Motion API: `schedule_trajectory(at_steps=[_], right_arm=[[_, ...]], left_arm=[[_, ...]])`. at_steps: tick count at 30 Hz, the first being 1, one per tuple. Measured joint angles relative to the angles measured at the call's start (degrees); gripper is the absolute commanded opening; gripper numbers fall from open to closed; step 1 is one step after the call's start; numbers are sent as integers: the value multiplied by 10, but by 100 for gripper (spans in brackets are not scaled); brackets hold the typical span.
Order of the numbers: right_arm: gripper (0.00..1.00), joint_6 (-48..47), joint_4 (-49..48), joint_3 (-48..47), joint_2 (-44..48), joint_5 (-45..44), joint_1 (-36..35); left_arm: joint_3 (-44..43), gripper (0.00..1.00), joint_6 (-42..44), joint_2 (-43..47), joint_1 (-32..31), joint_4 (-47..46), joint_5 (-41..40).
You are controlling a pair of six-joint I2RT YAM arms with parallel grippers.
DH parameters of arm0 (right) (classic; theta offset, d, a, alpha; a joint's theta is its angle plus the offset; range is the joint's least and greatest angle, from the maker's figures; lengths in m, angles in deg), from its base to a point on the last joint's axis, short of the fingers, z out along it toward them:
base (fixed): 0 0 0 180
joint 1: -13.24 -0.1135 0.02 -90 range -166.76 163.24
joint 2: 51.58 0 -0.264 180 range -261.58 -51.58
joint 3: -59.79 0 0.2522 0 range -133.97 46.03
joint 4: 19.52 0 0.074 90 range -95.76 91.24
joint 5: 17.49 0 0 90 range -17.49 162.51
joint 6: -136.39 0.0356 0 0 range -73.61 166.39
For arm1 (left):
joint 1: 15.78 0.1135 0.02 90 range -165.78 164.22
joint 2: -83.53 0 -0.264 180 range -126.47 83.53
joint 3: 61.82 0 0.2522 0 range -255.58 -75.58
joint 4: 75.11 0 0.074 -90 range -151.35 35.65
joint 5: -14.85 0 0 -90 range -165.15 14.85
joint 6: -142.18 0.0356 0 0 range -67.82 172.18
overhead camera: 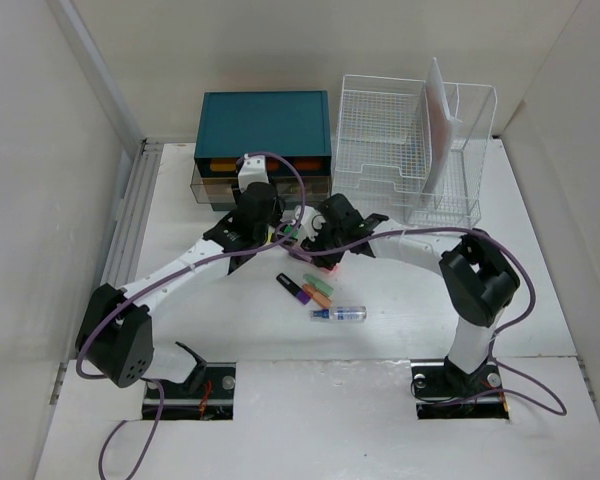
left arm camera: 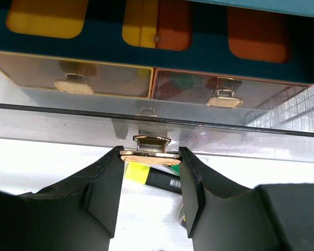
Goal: Organize the desk
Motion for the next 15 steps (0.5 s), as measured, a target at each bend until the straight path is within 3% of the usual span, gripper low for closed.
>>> schedule_trajectory(at_steps=[6, 12, 15], right_arm=[[47, 1, 2, -9, -7, 7, 0], [57, 2, 5, -10, -16, 9, 1], [57, 3, 24, -3, -27, 10, 0]], left_arm=[[2, 15, -1, 2, 0, 0, 0], [5, 15, -1, 3, 0, -4, 1], [5, 15, -1, 4, 0, -4, 1]])
